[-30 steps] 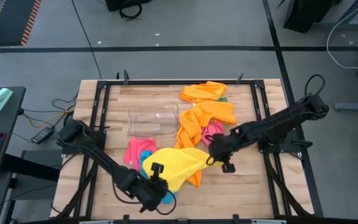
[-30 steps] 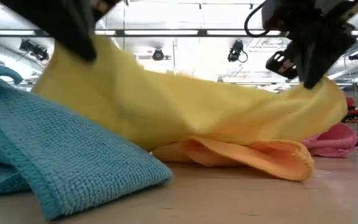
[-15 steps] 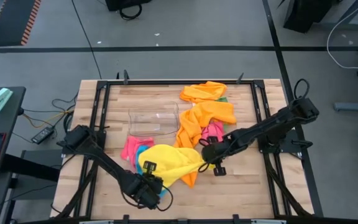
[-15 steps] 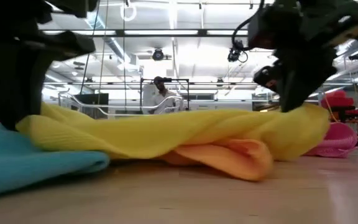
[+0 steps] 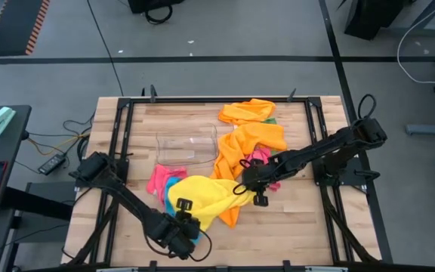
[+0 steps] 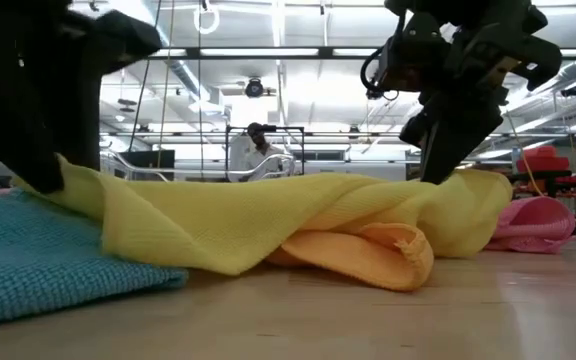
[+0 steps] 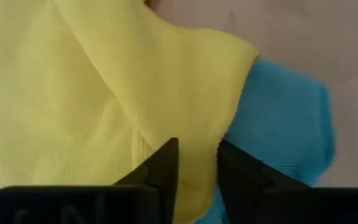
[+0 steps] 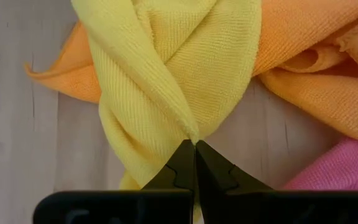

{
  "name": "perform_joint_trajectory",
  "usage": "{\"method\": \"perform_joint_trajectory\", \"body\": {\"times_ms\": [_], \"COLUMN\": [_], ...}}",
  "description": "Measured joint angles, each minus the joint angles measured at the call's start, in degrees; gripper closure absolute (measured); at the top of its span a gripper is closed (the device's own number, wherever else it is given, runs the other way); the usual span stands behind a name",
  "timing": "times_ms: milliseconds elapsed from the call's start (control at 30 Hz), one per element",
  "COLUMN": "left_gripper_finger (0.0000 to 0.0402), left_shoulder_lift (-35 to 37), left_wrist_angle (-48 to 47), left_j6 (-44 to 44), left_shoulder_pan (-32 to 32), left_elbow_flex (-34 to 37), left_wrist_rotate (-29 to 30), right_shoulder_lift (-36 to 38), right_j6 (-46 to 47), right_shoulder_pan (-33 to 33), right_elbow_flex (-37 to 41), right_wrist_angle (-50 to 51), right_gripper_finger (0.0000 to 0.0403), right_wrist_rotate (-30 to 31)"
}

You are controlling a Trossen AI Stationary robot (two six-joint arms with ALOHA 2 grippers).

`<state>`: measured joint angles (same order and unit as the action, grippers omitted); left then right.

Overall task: Fold microfiber towels
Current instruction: Fold the yellow microfiber cloth

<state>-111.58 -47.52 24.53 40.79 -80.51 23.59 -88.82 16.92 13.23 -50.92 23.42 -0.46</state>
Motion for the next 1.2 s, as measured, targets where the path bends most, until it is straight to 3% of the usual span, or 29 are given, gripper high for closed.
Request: {"method": "perform_joint_trajectory", "body": {"times_ms": [233, 433, 700, 933, 1200], "left_gripper_finger": [0.0238, 0.0239, 0.0225, 0.0214, 0.0214], "left_shoulder_lift": [0.01, -0.96, -6.28, -7.62, -8.59], "left_wrist_angle": [3.43, 13.93, 20.45, 19.62, 14.95], "left_j6": [-2.68, -12.87, -20.63, -21.56, -29.67], "left_shoulder_pan": [0.96, 0.91, -1.59, -0.94, -0.72], "left_elbow_flex": [-3.73, -4.15, -4.15, -5.99, -5.93], "left_wrist_rotate": [-0.48, -0.53, -1.56, -2.50, 0.24], "right_shoulder_lift": [0.00, 0.00, 0.00, 0.00, 0.02], "right_j6": [0.62, 0.46, 0.01, -0.01, 0.01], "right_shoulder_pan": [-0.04, -0.13, -0.64, -1.94, -1.86], "right_elbow_flex": [0.00, 0.00, 0.02, 0.02, 0.02], "right_wrist_angle": [-0.02, -0.04, -0.29, -0.47, -0.48], "right_gripper_finger": [0.0393, 0.0393, 0.0393, 0.0393, 0.0393], "right_wrist_rotate": [-0.01, -0.01, -0.01, 0.01, 0.01]}}
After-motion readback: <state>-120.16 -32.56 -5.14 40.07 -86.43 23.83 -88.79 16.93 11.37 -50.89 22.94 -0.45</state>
